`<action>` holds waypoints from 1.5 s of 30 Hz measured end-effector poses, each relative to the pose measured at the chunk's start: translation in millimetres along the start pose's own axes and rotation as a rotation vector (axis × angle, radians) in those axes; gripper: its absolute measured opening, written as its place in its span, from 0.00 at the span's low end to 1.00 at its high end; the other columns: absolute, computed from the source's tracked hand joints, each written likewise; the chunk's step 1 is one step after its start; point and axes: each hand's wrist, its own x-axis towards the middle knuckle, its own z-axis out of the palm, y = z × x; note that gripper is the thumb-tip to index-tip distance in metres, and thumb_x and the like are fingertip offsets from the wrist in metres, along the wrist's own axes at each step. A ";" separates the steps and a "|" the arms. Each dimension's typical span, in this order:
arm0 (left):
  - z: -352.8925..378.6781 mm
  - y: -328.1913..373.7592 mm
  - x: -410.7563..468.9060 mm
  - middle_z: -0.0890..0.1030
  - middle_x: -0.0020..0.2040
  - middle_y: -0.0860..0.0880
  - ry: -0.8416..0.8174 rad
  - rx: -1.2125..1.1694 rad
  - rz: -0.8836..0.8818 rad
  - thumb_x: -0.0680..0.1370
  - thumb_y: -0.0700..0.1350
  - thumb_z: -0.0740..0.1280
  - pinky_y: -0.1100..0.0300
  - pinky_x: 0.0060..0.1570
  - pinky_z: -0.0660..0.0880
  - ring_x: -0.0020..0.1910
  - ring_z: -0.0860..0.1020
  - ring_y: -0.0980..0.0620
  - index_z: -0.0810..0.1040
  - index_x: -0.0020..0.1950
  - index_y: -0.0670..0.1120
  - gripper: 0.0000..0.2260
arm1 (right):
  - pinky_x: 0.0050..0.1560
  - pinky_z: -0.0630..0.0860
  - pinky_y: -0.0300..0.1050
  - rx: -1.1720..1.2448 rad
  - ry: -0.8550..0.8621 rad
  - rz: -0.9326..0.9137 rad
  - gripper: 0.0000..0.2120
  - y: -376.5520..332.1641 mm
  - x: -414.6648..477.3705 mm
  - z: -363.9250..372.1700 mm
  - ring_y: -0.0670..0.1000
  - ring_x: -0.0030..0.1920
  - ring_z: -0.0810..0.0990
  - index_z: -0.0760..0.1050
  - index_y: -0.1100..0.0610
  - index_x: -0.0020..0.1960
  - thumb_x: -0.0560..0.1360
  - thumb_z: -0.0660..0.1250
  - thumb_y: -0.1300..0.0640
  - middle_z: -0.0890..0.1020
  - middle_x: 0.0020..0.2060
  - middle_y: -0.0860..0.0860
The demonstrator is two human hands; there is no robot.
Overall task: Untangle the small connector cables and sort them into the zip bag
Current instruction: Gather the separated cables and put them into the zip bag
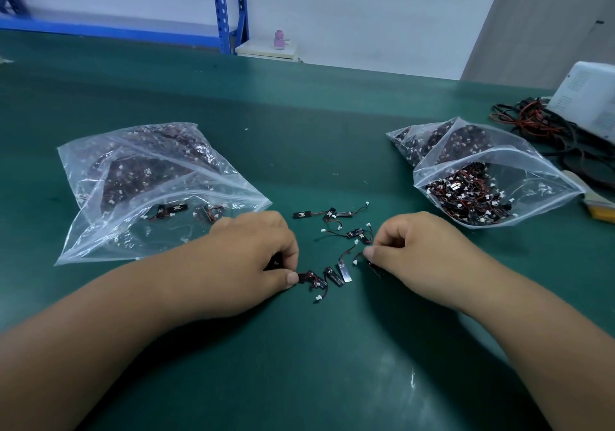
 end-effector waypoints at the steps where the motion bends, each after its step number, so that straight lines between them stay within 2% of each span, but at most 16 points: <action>1: -0.2 0.0 0.2 0.70 0.48 0.62 -0.004 0.001 -0.001 0.77 0.57 0.67 0.60 0.55 0.63 0.53 0.67 0.66 0.72 0.44 0.59 0.05 | 0.32 0.72 0.43 0.017 0.006 -0.001 0.05 0.3 0.5 -0.8 0.43 0.27 0.73 0.78 0.42 0.39 0.72 0.72 0.46 0.79 0.29 0.39; 4: -1.2 -0.3 0.4 0.70 0.48 0.62 0.001 -0.001 -0.002 0.77 0.56 0.66 0.59 0.56 0.64 0.52 0.67 0.66 0.72 0.44 0.59 0.05 | 0.33 0.74 0.42 0.039 -0.028 0.006 0.06 2.1 1.0 -5.8 0.41 0.27 0.74 0.78 0.39 0.39 0.70 0.74 0.50 0.79 0.30 0.37; 8: -2.8 0.1 1.6 0.72 0.47 0.61 0.012 0.039 0.013 0.78 0.56 0.65 0.57 0.60 0.64 0.51 0.68 0.64 0.70 0.43 0.59 0.06 | 0.34 0.76 0.45 -0.004 -0.114 0.024 0.05 1.8 -0.4 -6.3 0.43 0.27 0.75 0.78 0.40 0.39 0.68 0.75 0.45 0.81 0.30 0.41; 11: -4.3 0.4 2.8 0.72 0.45 0.61 0.024 0.059 0.031 0.78 0.56 0.65 0.56 0.61 0.63 0.50 0.70 0.62 0.70 0.43 0.59 0.07 | 0.33 0.75 0.44 0.008 -0.058 0.021 0.05 1.4 -0.4 -3.7 0.43 0.27 0.74 0.78 0.40 0.39 0.70 0.73 0.44 0.80 0.29 0.40; 15: -4.0 -1.1 3.6 0.73 0.43 0.62 0.048 0.064 0.047 0.78 0.56 0.65 0.61 0.55 0.62 0.47 0.70 0.64 0.68 0.42 0.59 0.08 | 0.33 0.73 0.44 0.099 0.106 -0.007 0.06 -0.9 0.3 -1.7 0.42 0.27 0.72 0.76 0.42 0.39 0.71 0.73 0.48 0.78 0.30 0.39; 19: -4.1 0.0 4.2 0.73 0.48 0.70 0.056 0.040 0.061 0.77 0.55 0.66 0.72 0.51 0.59 0.48 0.70 0.66 0.70 0.44 0.60 0.06 | 0.32 0.71 0.42 0.090 0.105 -0.053 0.08 -3.3 -2.7 1.6 0.42 0.29 0.73 0.77 0.47 0.35 0.72 0.73 0.50 0.79 0.32 0.39; 23: -5.9 1.6 4.4 0.77 0.47 0.69 0.074 -0.147 0.031 0.76 0.51 0.71 0.72 0.44 0.68 0.46 0.76 0.64 0.73 0.48 0.62 0.08 | 0.33 0.69 0.40 0.096 0.139 -0.061 0.08 -2.9 -2.3 5.7 0.42 0.33 0.74 0.77 0.47 0.35 0.73 0.72 0.52 0.78 0.34 0.40; 26: -7.1 2.9 2.0 0.77 0.49 0.68 0.097 -0.232 0.025 0.76 0.48 0.71 0.70 0.47 0.72 0.48 0.77 0.62 0.71 0.52 0.65 0.14 | 0.38 0.70 0.39 0.137 0.191 -0.151 0.07 -8.1 -5.8 8.8 0.44 0.38 0.76 0.78 0.48 0.37 0.74 0.72 0.52 0.77 0.34 0.45; 28: -6.9 3.9 1.7 0.77 0.49 0.67 0.107 -0.246 0.030 0.76 0.47 0.70 0.68 0.48 0.73 0.49 0.77 0.61 0.71 0.53 0.65 0.14 | 0.45 0.72 0.42 0.147 0.188 -0.261 0.05 -17.2 -11.0 11.1 0.44 0.43 0.77 0.80 0.47 0.42 0.74 0.70 0.48 0.77 0.37 0.43; 31: -6.4 6.0 1.5 0.78 0.48 0.64 0.119 -0.290 0.057 0.76 0.43 0.70 0.67 0.48 0.73 0.48 0.78 0.59 0.73 0.53 0.62 0.15 | 0.56 0.72 0.50 0.108 0.116 -0.350 0.15 -30.3 -20.0 16.1 0.43 0.49 0.77 0.83 0.46 0.51 0.72 0.65 0.39 0.77 0.44 0.40; 34: -7.1 8.1 0.9 0.79 0.47 0.61 0.126 -0.337 0.087 0.75 0.41 0.69 0.69 0.48 0.72 0.48 0.78 0.57 0.75 0.52 0.60 0.14 | 0.58 0.67 0.52 0.012 0.080 -0.360 0.17 -39.4 -23.5 22.9 0.46 0.52 0.74 0.82 0.44 0.54 0.71 0.64 0.37 0.75 0.46 0.41; 38: -6.6 10.5 -0.1 0.79 0.47 0.61 0.175 -0.347 0.104 0.75 0.39 0.70 0.73 0.46 0.70 0.48 0.78 0.58 0.76 0.50 0.58 0.14 | 0.55 0.68 0.52 0.047 0.132 -0.356 0.09 -45.1 -22.2 27.2 0.47 0.48 0.74 0.81 0.44 0.45 0.72 0.66 0.42 0.75 0.41 0.42; 41: -6.8 12.9 -0.3 0.80 0.45 0.60 0.208 -0.379 0.102 0.76 0.39 0.71 0.76 0.42 0.69 0.43 0.78 0.63 0.78 0.50 0.56 0.11 | 0.51 0.71 0.54 0.145 0.148 -0.360 0.04 -45.1 -21.4 27.0 0.48 0.44 0.75 0.79 0.46 0.38 0.72 0.68 0.48 0.75 0.37 0.43; 43: -6.5 13.6 0.5 0.81 0.44 0.60 0.228 -0.367 0.098 0.76 0.40 0.70 0.75 0.43 0.70 0.44 0.79 0.61 0.80 0.49 0.56 0.10 | 0.48 0.73 0.51 0.240 0.157 -0.340 0.08 -43.1 -20.0 25.4 0.47 0.41 0.76 0.77 0.46 0.34 0.71 0.71 0.53 0.75 0.35 0.43; 45: -6.7 13.2 1.1 0.81 0.45 0.62 0.245 -0.333 0.074 0.76 0.42 0.71 0.73 0.45 0.71 0.46 0.78 0.60 0.80 0.50 0.57 0.09 | 0.44 0.73 0.43 0.340 0.163 -0.290 0.14 -40.9 -19.0 21.3 0.45 0.39 0.76 0.75 0.47 0.31 0.71 0.73 0.60 0.76 0.33 0.45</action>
